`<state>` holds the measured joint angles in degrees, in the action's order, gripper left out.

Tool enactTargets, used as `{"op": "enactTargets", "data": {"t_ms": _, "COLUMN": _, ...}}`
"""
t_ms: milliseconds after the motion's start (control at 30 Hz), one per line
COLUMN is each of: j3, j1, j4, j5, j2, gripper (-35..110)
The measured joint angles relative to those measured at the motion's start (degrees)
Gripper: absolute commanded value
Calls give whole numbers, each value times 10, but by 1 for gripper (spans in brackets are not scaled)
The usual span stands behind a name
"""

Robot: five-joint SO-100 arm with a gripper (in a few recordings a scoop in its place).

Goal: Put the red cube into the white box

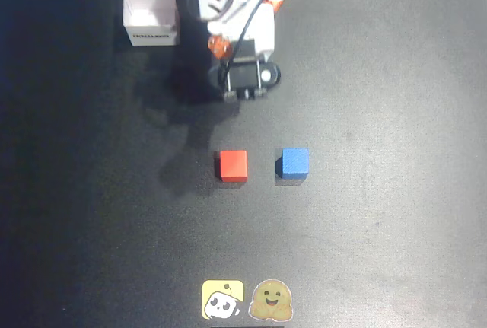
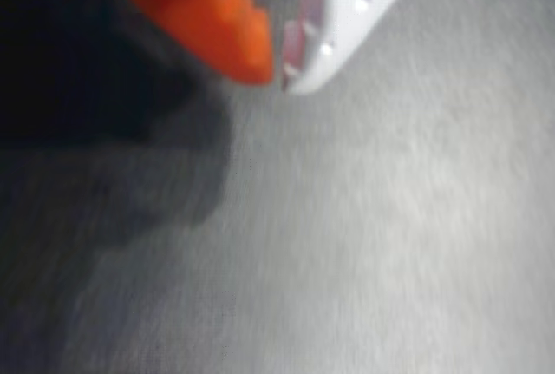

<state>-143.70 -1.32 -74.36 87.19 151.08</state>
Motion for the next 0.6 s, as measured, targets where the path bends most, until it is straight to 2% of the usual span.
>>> {"op": "enactTargets", "data": {"t_ms": 200, "j3": 53, "j1": -14, "j4": 89, "j5": -18, "j2": -142, "gripper": 0}}
{"op": "enactTargets", "data": {"t_ms": 600, "j3": 244, "j1": -33, "j4": 129, "j5": -35, "j2": -422, "gripper": 0}}
